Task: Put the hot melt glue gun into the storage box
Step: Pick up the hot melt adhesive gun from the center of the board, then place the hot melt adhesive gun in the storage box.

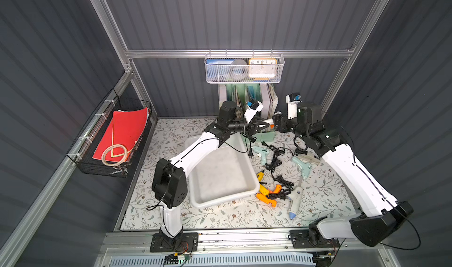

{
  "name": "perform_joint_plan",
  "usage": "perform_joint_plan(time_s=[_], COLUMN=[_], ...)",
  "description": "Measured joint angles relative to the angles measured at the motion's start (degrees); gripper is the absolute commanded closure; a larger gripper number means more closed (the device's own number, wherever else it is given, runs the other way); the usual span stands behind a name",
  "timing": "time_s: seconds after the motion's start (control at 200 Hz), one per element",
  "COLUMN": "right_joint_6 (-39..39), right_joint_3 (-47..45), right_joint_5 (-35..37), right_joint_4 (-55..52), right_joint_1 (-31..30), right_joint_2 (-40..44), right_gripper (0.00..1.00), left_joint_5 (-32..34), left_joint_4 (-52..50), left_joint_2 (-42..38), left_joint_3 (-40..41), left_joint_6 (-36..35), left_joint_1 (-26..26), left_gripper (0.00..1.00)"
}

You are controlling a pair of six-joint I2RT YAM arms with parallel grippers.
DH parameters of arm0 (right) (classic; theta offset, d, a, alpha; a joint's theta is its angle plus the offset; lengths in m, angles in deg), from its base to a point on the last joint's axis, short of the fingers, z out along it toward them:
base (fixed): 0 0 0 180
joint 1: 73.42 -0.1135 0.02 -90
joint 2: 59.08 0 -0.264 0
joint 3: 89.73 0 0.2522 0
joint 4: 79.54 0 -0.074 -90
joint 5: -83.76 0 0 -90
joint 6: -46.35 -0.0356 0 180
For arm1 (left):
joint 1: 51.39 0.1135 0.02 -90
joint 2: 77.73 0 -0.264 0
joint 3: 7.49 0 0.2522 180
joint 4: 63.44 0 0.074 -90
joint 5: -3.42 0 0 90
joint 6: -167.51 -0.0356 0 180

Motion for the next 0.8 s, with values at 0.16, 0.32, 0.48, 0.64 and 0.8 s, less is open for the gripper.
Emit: perform_joint_plan(time_s=[0.16,0.32,0.48,0.64,0.8], right_joint_6=[-0.8,-3.5,-8.2,-13.9,-18.3], right_joint_3=[-3.3,-4.1,-4.9,-8.1,-13.4], right_joint_5=[3.1,7.7,9.3,4.5,-3.7], right_joint_4=[1.8,1.8,-2.1,-6.9,-10.6], right_joint_1=[0.0,0.2,2.3,7.9,13.4], right_joint_2=[3.5,5.3,5.3,4.1,1.9], right_gripper=[0.01,0.01,0.01,0.01,0.01], left_joint_5=[8.2,14.8,20.9,25.1,26.5], left_joint_4=[2.6,3.8,1.7,-3.3,-10.0], left_joint_2=[-7.8,-15.8,-22.6,-25.5,-25.5], left_joint_3=[5.0,8.3,10.1,10.3,12.4], left_joint_6=[4.0,10.1,16.7,21.8,26.3], left_joint_1=[0.6,2.5,6.2,7.7,8.6], left_gripper=[1.00,1.00,1.00,1.00,1.00])
